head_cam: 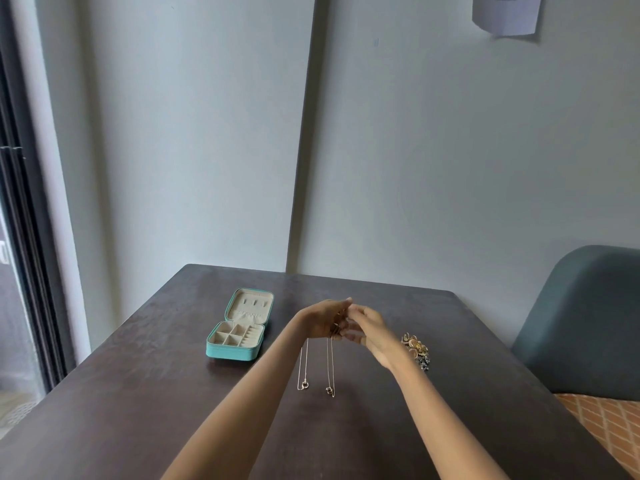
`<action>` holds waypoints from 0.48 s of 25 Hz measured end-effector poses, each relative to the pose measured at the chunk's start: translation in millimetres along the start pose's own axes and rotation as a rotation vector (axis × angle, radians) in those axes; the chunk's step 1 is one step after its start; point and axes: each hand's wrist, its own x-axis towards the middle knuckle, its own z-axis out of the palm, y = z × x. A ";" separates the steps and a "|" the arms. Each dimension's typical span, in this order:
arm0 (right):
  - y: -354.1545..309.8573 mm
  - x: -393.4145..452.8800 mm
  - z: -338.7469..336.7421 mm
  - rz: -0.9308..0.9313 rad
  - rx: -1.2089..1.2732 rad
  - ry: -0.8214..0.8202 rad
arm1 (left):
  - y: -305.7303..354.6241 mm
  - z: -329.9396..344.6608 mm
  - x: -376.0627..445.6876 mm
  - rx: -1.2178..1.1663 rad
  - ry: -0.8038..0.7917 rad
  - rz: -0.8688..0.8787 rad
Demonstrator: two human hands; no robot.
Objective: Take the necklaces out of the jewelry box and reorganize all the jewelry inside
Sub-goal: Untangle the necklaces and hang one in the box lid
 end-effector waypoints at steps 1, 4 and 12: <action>0.9 -1.6 -1.3 0.072 0.029 -0.082 | 0.4 0.0 -0.4 -0.019 0.018 -0.003; 5.5 -3.4 -4.4 0.096 0.102 -0.156 | 3.0 -4.9 -1.9 -0.061 -0.041 0.026; -1.7 0.6 -1.8 -0.037 0.327 -0.174 | 7.1 -19.5 -7.8 -0.160 -0.093 0.131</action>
